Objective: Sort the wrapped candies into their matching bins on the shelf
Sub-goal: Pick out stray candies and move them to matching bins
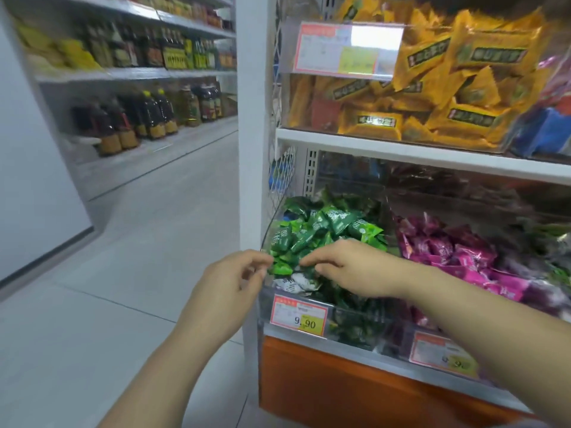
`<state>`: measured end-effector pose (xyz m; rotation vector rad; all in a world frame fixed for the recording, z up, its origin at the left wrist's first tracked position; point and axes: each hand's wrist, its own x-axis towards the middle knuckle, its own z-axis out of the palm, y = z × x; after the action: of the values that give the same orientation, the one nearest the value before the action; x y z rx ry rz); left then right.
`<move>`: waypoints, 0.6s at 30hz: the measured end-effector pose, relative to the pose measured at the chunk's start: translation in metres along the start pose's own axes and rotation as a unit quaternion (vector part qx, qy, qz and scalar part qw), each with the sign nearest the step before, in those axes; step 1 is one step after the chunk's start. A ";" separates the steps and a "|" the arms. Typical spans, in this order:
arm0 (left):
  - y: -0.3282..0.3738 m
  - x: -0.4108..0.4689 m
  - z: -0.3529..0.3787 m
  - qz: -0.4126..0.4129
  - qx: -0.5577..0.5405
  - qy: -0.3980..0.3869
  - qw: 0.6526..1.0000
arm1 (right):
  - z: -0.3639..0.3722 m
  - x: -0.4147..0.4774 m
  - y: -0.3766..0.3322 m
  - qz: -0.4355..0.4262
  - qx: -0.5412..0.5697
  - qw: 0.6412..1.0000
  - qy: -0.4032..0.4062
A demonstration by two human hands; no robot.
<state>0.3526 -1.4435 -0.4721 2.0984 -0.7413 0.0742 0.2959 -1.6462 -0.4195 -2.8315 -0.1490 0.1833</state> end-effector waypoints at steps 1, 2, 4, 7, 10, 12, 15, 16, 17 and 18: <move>0.000 0.000 -0.001 -0.003 0.000 0.002 1.000 | -0.001 0.002 0.002 0.000 -0.016 1.000 0.004; 0.001 0.001 -0.001 -0.005 0.002 0.003 1.000 | -0.003 0.003 0.004 0.000 -0.028 1.000 0.010; 0.004 0.002 -0.001 -0.013 0.000 0.007 1.000 | -0.003 0.008 0.009 0.000 -0.037 0.999 0.013; 0.007 0.001 0.000 -0.025 0.000 0.009 1.000 | -0.001 0.014 0.016 -0.011 -0.069 0.997 0.032; 0.008 -0.001 0.000 -0.028 -0.001 0.008 1.000 | 0.000 0.013 0.011 -0.019 -0.141 0.990 0.018; 0.008 -0.004 -0.001 -0.031 0.003 0.006 0.999 | 0.001 0.012 0.006 -0.018 -0.184 0.983 -0.016; 0.008 -0.006 0.000 -0.032 0.001 0.007 0.999 | 0.004 0.011 0.003 -0.026 -0.219 0.975 -0.034; 0.009 -0.006 0.000 -0.030 0.001 0.008 1.000 | 0.006 0.011 0.004 -0.028 -0.230 0.972 -0.030; 0.009 -0.005 0.000 -0.029 0.003 0.009 1.000 | 0.008 0.011 0.004 -0.032 -0.239 0.970 -0.018; 0.010 -0.004 0.000 -0.029 0.006 0.009 1.000 | 0.010 0.012 0.005 -0.040 -0.244 0.969 0.000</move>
<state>0.3439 -1.4458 -0.4665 2.1264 -0.6692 0.0650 0.3068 -1.6467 -0.4313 -3.3062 -0.3508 0.1438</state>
